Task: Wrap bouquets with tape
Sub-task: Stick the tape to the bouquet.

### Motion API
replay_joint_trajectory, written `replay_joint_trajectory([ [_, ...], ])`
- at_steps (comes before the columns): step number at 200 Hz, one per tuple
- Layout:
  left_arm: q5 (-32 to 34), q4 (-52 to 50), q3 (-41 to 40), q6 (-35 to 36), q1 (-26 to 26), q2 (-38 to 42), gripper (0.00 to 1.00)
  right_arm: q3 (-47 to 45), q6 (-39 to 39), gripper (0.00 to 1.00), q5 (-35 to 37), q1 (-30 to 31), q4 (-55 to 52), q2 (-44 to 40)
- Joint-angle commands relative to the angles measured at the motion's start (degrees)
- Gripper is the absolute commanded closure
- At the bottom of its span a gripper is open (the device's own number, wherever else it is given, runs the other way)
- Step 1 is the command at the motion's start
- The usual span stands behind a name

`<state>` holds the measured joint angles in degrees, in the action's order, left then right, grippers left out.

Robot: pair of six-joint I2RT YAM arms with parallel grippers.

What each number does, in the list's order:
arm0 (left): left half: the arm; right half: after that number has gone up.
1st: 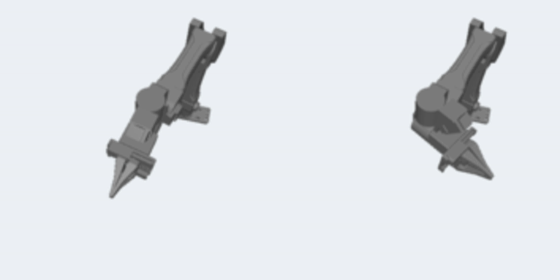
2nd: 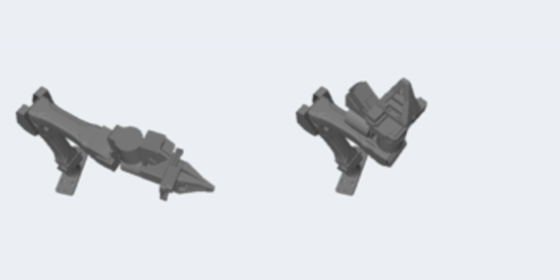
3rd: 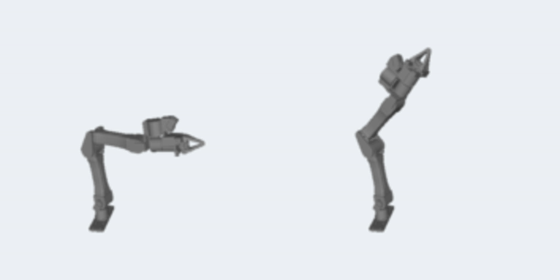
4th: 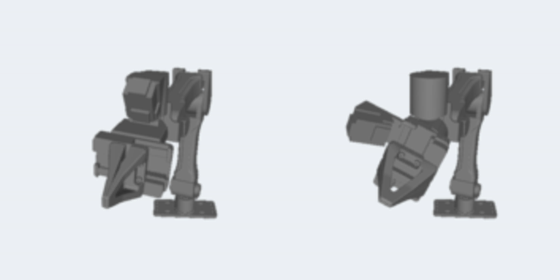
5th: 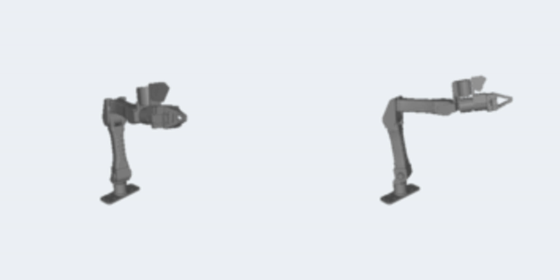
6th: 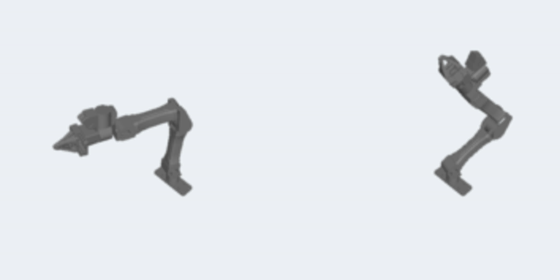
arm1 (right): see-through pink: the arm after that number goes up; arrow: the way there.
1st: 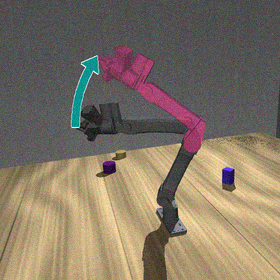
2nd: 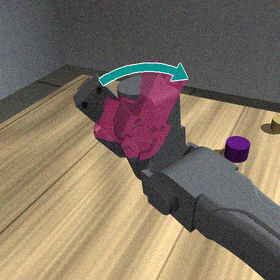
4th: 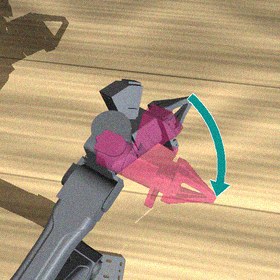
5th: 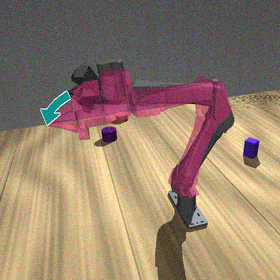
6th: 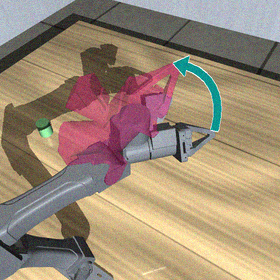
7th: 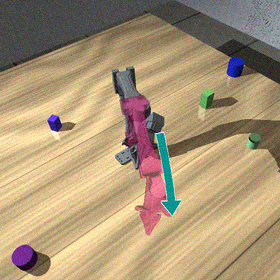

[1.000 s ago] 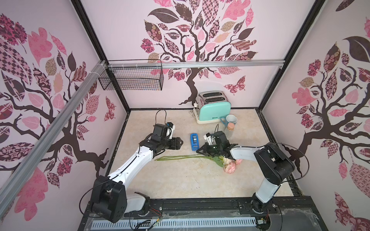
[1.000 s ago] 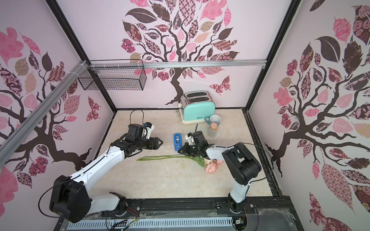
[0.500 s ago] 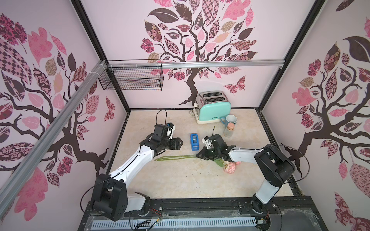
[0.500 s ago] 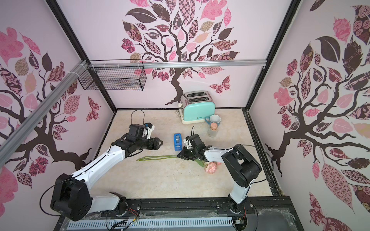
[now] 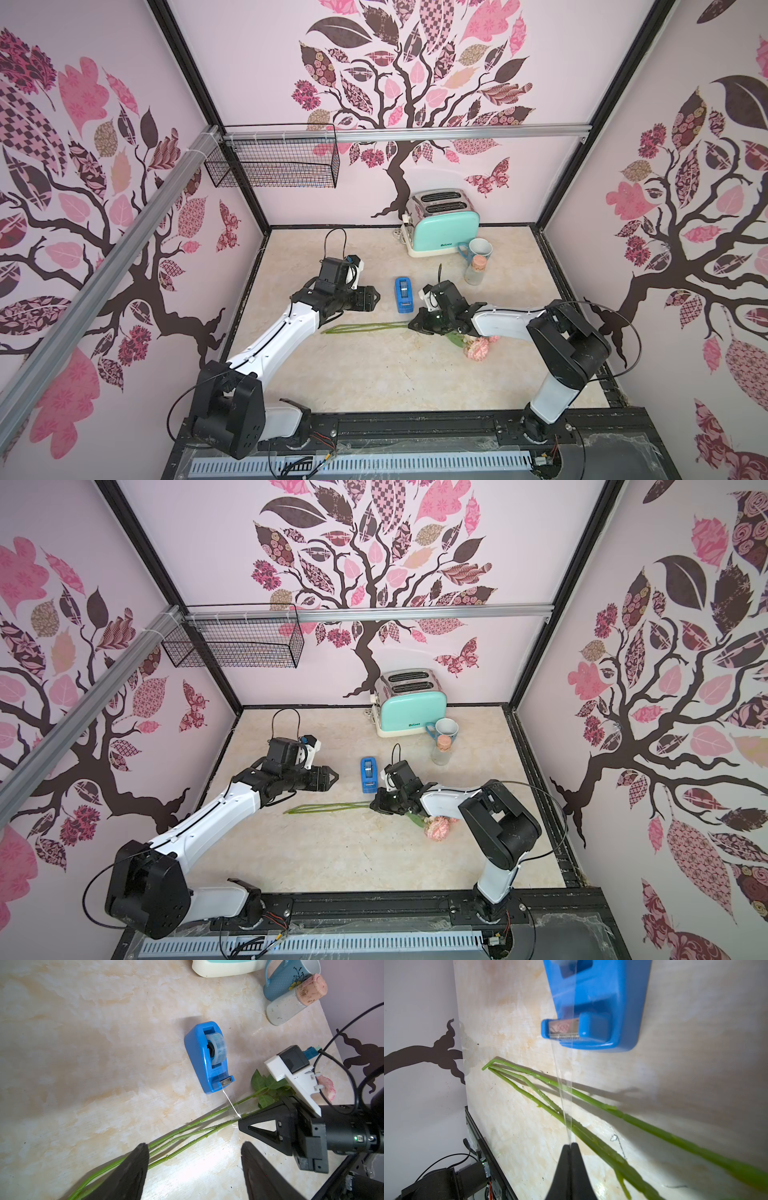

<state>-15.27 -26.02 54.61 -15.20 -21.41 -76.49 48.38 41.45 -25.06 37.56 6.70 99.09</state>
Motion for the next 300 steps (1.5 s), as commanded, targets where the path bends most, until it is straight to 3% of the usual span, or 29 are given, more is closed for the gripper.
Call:
replay_joint_trajectory([
  [1,0.0,0.1,-1.1,-0.2,0.0,-0.6,0.26,1.3,-1.4,1.00,0.6,1.5,-5.6,1.0],
  [99,-0.1,0.1,-0.9,-0.4,0.0,-0.8,0.26,3.6,-6.0,1.00,9.6,4.7,-9.9,1.3],
  [157,-0.2,0.0,-0.9,-0.4,0.0,-0.9,0.26,5.3,-10.4,0.84,17.7,6.4,-14.0,0.4],
  [187,-0.2,-0.1,-0.8,-0.3,0.0,-1.2,0.26,5.6,-11.9,0.75,17.8,6.8,-14.6,-0.7],
  [220,0.8,-1.0,-0.3,1.2,-0.3,-1.9,0.28,5.6,-13.8,0.72,17.0,6.9,-15.1,-3.7],
  [258,4.3,-6.2,2.1,11.0,-2.6,-5.7,0.28,4.5,-17.4,0.68,14.2,7.0,-15.3,-11.2],
  [300,8.7,-11.8,4.7,32.7,-8.8,-11.9,0.28,0.2,-20.1,0.66,19.5,6.9,-15.7,-23.0],
])
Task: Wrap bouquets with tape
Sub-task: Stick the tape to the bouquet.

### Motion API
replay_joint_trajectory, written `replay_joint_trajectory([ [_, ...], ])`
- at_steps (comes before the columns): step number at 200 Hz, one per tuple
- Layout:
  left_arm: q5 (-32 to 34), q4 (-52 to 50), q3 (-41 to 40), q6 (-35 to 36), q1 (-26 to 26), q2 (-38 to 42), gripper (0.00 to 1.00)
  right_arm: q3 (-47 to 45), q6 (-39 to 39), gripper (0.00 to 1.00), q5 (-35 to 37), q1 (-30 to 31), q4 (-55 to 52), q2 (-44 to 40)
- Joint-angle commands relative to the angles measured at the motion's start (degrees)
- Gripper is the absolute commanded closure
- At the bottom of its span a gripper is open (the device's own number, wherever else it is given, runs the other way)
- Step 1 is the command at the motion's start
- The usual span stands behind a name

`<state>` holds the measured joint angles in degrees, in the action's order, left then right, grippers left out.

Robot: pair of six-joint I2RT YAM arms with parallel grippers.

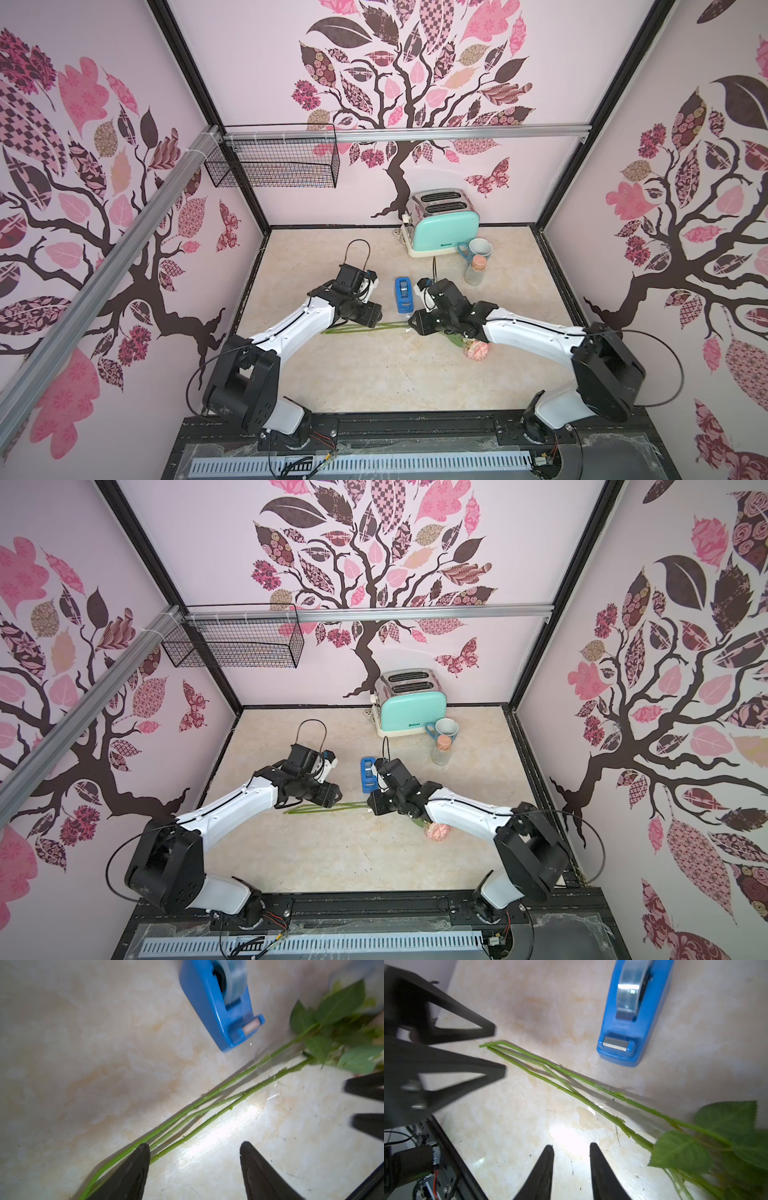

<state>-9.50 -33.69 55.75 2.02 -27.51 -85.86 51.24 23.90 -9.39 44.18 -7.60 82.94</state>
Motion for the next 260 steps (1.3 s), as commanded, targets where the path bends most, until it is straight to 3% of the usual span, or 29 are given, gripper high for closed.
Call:
replay_joint_trajectory([
  [1,2.9,-4.3,3.6,16.0,-2.8,-2.7,0.28,-2.8,-2.6,0.66,4.1,0.3,-1.4,-7.1],
  [30,2.0,-2.6,4.9,29.1,-3.9,-5.1,0.29,-7.1,-2.0,0.62,11.4,0.1,-1.0,-16.6],
  [53,-2.3,-1.7,4.1,38.1,-3.9,-6.6,0.30,-9.9,-1.5,0.59,16.2,-0.6,-1.5,-24.4],
  [80,-2.9,3.2,3.6,42.2,-3.8,-8.7,0.31,-11.9,-1.7,0.52,18.0,-1.8,-2.0,-30.8],
  [108,-3.3,3.4,5.8,46.9,-4.5,-11.7,0.36,-11.1,-2.8,0.51,18.4,-2.5,-4.1,-31.6],
  [175,-1.4,2.8,8.3,48.0,-5.2,-17.1,0.49,-9.7,-2.7,0.51,18.0,-3.0,-5.0,-31.4],
  [209,1.1,1.9,10.1,49.0,-6.3,-20.4,0.67,-10.1,-1.9,0.52,17.5,-3.0,-4.6,-31.6],
  [248,2.0,3.1,8.2,50.3,-7.3,-21.5,0.72,-10.9,-1.3,0.52,18.0,-3.0,-4.9,-31.9],
  [260,2.4,3.5,7.2,51.4,-7.8,-21.6,0.78,-11.2,-1.1,0.52,18.0,-3.0,-4.7,-32.1],
])
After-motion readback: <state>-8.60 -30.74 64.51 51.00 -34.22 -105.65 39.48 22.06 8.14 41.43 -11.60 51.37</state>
